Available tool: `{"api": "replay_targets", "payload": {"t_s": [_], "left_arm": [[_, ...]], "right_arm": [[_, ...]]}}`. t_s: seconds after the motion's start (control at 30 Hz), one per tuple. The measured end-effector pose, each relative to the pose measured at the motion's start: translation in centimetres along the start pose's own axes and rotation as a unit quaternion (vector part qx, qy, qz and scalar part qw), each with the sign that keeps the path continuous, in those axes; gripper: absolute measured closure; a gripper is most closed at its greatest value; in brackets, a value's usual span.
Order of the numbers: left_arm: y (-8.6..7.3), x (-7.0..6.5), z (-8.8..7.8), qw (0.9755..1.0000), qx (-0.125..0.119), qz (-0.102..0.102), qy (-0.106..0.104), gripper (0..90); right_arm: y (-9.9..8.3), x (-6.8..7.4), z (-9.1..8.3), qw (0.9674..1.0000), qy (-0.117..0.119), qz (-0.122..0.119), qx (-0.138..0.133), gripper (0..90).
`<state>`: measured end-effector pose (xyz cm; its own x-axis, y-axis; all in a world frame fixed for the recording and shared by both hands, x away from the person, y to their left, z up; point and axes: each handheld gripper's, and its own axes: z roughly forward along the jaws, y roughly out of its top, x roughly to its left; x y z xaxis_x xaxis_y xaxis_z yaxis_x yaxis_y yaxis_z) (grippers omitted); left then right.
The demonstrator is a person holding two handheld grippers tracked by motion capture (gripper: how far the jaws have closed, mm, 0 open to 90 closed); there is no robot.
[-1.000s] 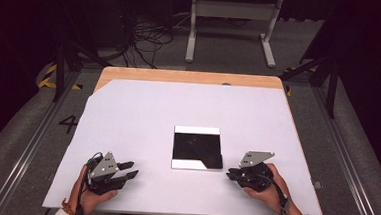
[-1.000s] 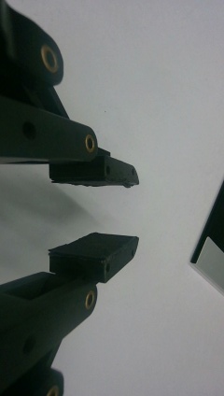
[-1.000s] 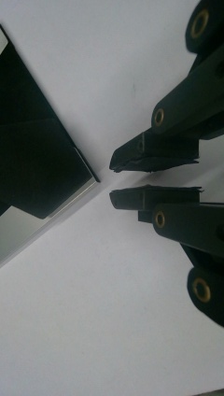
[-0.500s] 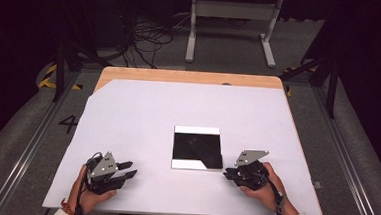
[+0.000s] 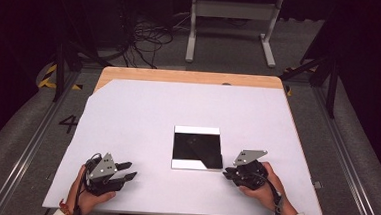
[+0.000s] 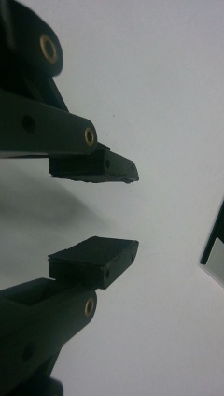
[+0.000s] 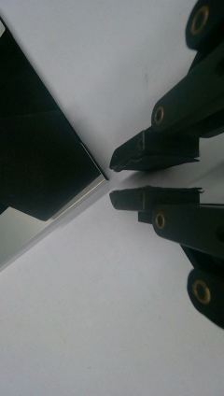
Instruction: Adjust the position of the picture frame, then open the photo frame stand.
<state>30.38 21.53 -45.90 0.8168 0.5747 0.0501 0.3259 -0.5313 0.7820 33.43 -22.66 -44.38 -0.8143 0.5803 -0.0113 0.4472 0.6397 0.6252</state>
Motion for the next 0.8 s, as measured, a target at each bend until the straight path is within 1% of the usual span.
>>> {"api": "replay_targets", "payload": {"t_s": [0.13, 0.27, 0.43, 0.6, 0.73, 0.77, 0.8], "left_arm": [[-0.05, -0.15, -0.13, 1.0, 0.002, 0.004, -0.001, 61.0], [-0.09, -0.03, -0.2, 1.0, 0.0, 0.0, 0.001, 60.6], [-0.14, -0.14, -0.15, 1.0, 0.004, 0.001, -0.001, 60.5], [-0.02, -0.21, -0.02, 1.0, 0.006, 0.0, 0.0, 60.0], [0.07, -0.14, 0.16, 1.0, 0.007, 0.0, 0.0, 58.1], [0.11, -0.08, 0.19, 1.0, 0.006, 0.001, 0.0, 58.1], [0.11, -0.08, 0.18, 1.0, 0.007, 0.0, 0.0, 58.1]], "right_arm": [[0.16, 0.02, 0.12, 1.0, -0.001, 0.001, 0.001, 78.7], [0.42, 0.08, 0.33, 1.0, -0.002, 0.001, 0.002, 78.2], [0.56, 0.03, 0.42, 1.0, 0.0, -0.002, 0.002, 77.7], [0.65, 0.04, 0.55, 1.0, 0.003, 0.005, 0.0, 75.5], [0.68, -0.13, 0.56, 1.0, 0.005, 0.008, 0.001, 77.9], [0.78, -0.21, 0.55, 0.9999, 0.003, 0.013, 0.005, 78.4], [1.01, -0.26, 0.57, 0.9997, -0.005, 0.018, 0.013, 78.6]]}}
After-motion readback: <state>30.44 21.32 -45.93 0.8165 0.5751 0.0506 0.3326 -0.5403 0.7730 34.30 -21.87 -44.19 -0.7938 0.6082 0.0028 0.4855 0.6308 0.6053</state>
